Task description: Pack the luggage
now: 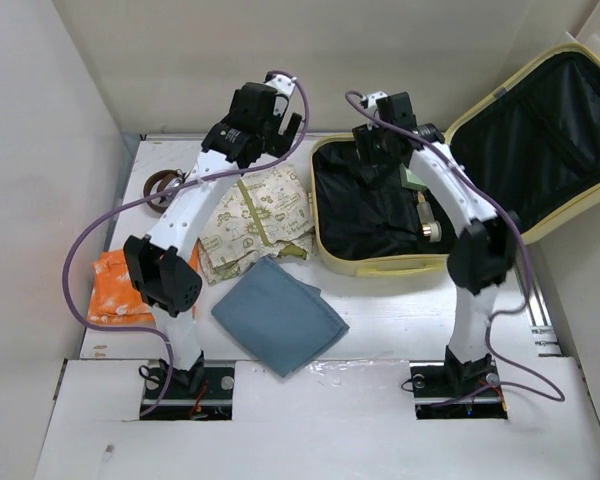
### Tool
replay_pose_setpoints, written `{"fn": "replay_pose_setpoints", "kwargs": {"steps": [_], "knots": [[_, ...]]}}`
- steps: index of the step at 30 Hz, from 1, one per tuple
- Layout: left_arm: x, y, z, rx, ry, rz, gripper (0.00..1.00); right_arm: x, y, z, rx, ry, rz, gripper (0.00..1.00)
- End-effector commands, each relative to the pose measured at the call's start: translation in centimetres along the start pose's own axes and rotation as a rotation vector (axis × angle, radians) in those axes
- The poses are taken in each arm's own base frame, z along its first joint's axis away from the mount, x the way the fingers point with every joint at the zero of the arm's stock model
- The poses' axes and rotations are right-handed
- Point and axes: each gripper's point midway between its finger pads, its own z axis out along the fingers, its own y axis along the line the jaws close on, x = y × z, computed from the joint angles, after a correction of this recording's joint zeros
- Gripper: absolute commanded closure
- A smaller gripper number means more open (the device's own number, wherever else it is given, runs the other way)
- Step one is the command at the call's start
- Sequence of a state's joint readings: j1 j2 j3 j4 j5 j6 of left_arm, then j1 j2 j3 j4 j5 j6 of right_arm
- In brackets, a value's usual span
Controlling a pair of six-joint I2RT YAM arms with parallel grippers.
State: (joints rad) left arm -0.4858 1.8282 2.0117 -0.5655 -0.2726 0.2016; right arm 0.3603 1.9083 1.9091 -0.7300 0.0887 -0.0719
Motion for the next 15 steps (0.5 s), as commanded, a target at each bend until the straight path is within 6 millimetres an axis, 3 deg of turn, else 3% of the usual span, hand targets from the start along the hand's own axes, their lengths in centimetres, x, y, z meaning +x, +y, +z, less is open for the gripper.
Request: {"fn": "replay_pose_setpoints", "kwargs": {"steps": [1, 3, 4, 6, 7, 10, 11, 15], "knots": [[2.3, 0.7, 1.9, 0.024, 0.056, 0.003, 0.0, -4.3, -3.9, 4.4, 0.036, -0.1, -0.06, 0.96], [3.8, 1.8, 2.9, 0.032, 0.092, -0.013, 0.0, -4.2, -6.7, 6.7, 0.063, -0.082, -0.029, 0.96], [4.2, 1.9, 3.4, 0.051, 0.1, -0.02, 0.0, -4.0, -7.4, 8.7, 0.065, -0.077, -0.02, 0.96], [5.2, 2.5, 4.1, 0.054, 0.122, -0.04, 0.0, -3.3, -8.4, 10.4, 0.041, -0.067, -0.003, 0.96], [5.8, 3.5, 4.3, 0.038, 0.136, -0.05, 0.0, -1.9, -9.3, 11.7, 0.032, -0.038, 0.012, 0.96], [7.7, 3.9, 5.1, 0.046, 0.17, -0.047, 0.0, -0.7, -8.5, 13.2, -0.039, -0.035, 0.019, 0.94], [8.2, 4.5, 5.4, 0.034, 0.175, -0.055, 0.0, 1.2, -7.9, 14.3, -0.07, 0.002, 0.005, 0.94], [9.6, 5.6, 5.8, 0.057, 0.199, -0.096, 0.0, 3.6, -6.6, 15.5, -0.104, 0.055, -0.012, 0.89]]}}
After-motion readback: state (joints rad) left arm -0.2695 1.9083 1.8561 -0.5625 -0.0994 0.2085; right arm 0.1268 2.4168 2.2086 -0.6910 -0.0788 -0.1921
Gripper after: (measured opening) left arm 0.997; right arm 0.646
